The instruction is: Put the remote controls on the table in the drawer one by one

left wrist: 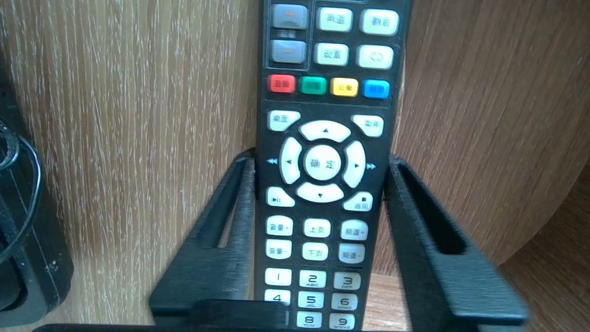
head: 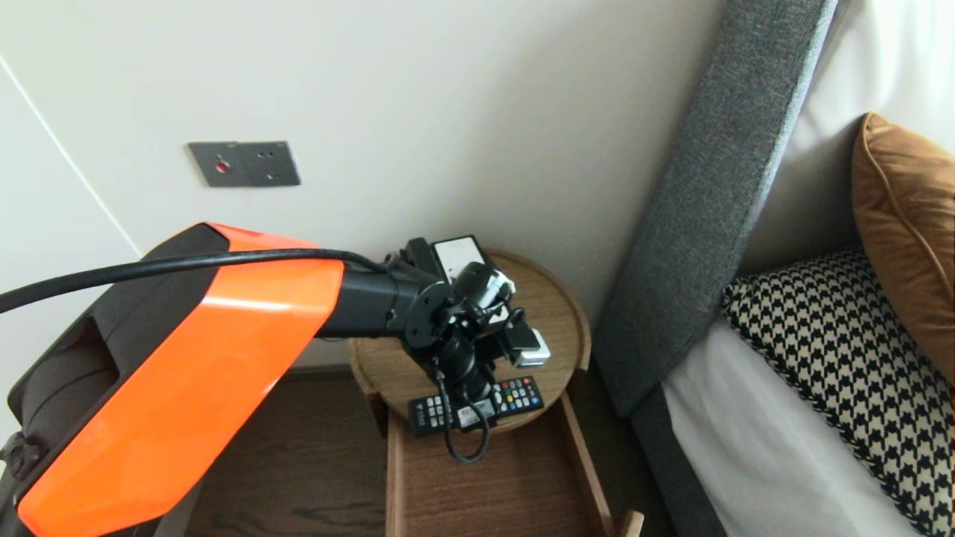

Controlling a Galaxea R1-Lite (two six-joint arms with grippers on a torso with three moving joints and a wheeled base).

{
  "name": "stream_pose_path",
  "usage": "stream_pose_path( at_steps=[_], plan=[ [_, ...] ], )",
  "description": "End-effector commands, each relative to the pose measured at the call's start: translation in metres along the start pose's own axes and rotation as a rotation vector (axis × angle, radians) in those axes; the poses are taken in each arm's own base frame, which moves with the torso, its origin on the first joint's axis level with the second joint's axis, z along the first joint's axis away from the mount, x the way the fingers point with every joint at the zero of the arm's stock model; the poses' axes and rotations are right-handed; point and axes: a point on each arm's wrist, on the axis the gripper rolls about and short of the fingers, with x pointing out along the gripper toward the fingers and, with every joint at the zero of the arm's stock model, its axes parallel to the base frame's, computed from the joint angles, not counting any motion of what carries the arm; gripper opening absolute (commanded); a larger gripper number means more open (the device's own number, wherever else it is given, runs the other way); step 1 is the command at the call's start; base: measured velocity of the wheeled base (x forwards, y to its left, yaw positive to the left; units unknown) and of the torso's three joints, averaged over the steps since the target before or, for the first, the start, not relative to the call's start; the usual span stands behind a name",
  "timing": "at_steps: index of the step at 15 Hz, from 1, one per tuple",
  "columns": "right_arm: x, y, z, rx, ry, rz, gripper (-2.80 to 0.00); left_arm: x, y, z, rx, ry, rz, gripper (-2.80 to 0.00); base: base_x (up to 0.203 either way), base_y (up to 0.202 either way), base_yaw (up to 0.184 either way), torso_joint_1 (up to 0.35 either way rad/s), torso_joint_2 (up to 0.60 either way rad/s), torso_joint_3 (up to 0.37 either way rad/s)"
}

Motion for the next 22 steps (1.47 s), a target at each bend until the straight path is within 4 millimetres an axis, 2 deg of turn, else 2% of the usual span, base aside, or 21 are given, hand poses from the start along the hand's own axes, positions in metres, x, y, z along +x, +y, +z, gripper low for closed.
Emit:
stream_pose_path(
  at_steps=[1,9,14,18,22],
  plan=[
    [0.000,0.000,0.000,0.000,-0.001,0.000,-2.80,0.002,0.000,-0.001,0.003,0.006,-0.004,-2.80,0.000,0.000,0.000,0.000,0.00,0.000],
    [0.000,0.000,0.000,0.000,-0.001,0.000,-2.80,-0.010,-0.005,0.003,0.013,-0.006,0.002,-2.80,0.000,0.000,0.000,0.000,0.00,0.000],
    [0.000,0.000,0.000,0.000,-0.001,0.000,-2.80,-0.024,-0.016,0.004,0.025,-0.014,-0.003,-2.80,0.000,0.000,0.000,0.000,0.00,0.000],
    [0.000,0.000,0.000,0.000,-0.001,0.000,-2.80,-0.031,-0.035,-0.009,0.041,0.029,-0.045,-2.80,0.000,0.000,0.000,0.000,0.00,0.000],
    [0.000,0.000,0.000,0.000,-0.001,0.000,-2.80,-0.025,-0.061,-0.026,0.059,0.071,-0.096,-2.80,0.000,0.000,0.000,0.000,0.00,0.000]
  ],
)
